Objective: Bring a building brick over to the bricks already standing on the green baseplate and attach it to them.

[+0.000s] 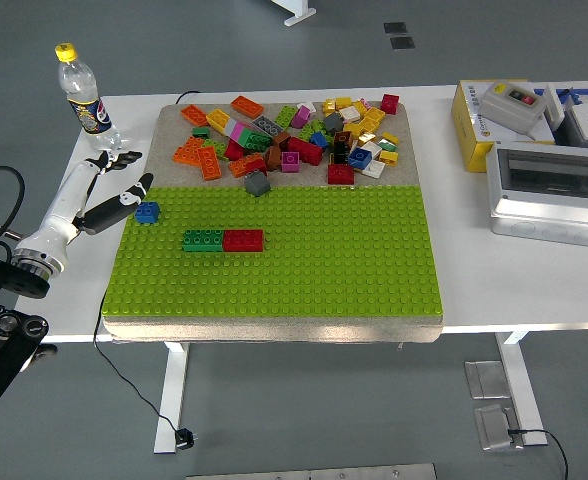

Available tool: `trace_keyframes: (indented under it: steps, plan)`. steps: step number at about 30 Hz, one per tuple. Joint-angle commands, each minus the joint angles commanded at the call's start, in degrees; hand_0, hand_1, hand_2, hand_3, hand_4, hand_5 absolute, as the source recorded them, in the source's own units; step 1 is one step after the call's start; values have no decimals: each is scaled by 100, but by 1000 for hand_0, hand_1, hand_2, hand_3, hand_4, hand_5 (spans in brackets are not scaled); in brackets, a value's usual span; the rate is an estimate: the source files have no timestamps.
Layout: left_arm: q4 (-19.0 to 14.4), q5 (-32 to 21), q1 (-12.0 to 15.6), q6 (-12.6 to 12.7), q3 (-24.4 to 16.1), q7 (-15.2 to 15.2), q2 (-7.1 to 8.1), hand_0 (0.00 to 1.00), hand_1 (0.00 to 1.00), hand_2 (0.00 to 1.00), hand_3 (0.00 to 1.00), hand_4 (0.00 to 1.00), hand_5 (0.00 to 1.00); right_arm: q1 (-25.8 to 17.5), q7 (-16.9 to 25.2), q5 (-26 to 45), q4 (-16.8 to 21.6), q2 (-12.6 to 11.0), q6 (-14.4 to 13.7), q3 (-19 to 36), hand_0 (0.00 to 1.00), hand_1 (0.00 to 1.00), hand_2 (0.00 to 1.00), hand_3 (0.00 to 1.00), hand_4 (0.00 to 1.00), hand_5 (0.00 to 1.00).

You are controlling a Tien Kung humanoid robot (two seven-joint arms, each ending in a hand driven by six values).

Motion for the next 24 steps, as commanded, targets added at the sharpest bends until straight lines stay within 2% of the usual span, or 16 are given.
trace_keyframes:
  steps: [8,19,20,24]
  plan:
    - [31,-67,12,46,-41,-93,48,897,795,789,818,660,575,-6,34,-38,-4,28,-40,14,740,742,792,766,415,866]
    - [4,-105,10,93,-92,-157,35,894,755,780,817,658,572,39,41,-61,-9,34,-72,62,734,741,791,760,414,865]
    - [3,-106,8,96,-95,-159,32,890,716,730,817,656,568,42,42,-62,-9,34,-74,68,736,739,787,761,420,902]
    - [1,-102,-22,107,-68,-158,32,890,716,730,817,656,568,38,46,-67,-9,38,-79,105,736,739,787,761,420,902]
